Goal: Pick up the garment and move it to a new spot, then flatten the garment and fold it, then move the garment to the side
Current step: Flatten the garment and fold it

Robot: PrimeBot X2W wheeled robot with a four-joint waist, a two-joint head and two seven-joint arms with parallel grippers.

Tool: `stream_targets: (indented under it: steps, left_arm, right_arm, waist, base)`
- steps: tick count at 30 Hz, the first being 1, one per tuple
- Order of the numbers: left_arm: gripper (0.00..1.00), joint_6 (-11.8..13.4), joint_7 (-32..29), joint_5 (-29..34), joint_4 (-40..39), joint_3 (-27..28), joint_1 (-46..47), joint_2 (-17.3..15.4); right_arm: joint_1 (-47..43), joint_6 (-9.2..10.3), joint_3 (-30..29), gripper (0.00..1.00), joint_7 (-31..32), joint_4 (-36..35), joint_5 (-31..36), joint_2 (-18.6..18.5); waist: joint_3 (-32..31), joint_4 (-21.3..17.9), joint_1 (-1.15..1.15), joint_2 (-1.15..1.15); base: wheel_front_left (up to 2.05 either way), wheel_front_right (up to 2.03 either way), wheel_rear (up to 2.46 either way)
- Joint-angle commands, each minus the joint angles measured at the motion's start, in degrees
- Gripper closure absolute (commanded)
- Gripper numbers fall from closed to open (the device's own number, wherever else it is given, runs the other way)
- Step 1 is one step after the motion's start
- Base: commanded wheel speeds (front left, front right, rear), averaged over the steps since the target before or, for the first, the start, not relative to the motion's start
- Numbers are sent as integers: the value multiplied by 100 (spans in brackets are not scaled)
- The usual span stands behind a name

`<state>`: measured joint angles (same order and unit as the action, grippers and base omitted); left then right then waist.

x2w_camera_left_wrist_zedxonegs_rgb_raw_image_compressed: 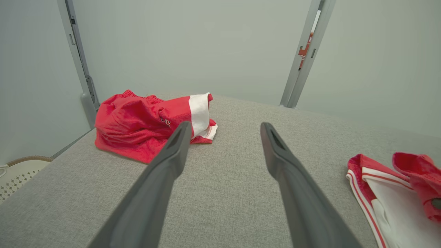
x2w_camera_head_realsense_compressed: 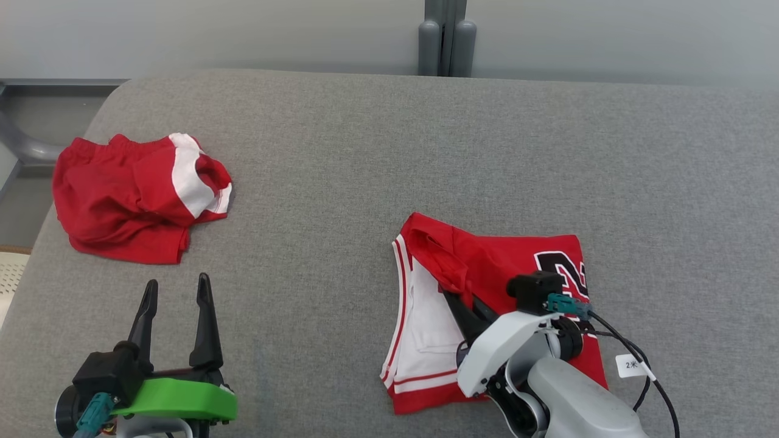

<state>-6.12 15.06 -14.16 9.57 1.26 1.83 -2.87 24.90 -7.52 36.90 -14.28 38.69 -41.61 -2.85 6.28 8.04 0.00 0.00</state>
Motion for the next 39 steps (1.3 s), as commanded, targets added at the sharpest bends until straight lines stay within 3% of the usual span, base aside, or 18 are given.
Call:
stream_targets:
  steps: [1,2,9,23,32,39]
  left_arm:
    - [0,-20,14,-37,9,-8,89,-6]
    - [0,-5,15,-45,17,-20,98,-6]
    - [0,55,14,-37,20,13,41,-6]
    - [0,31,9,48,-67,112,-183,-6]
    - [0,9,9,102,-67,155,-227,-6]
    - [0,-3,9,141,-102,134,-273,-6]
  right_arm:
    - [90,6,67,17,-55,51,-78,-11]
    - [184,6,97,0,-79,122,-161,-15]
    - [251,6,-555,0,-90,-226,453,-68]
    - [-971,6,-2336,0,-92,-1947,1476,-820]
    - [-1972,6,-3015,0,-93,-2930,1976,-700]
    - [-2464,7,-3278,0,-93,-3234,2203,-506]
  waist:
    - [10,-1,0,0]
    - [13,-24,0,0]
    - [-79,-200,0,0]
    - [-262,-539,0,0]
    - [-331,-684,0,0]
    - [-351,-758,0,0]
  base:
    - [0,0,0]
    - [0,0,0]
    - [0,0,0]
    - [0,0,0]
    - [0,0,0]
    - [0,0,0]
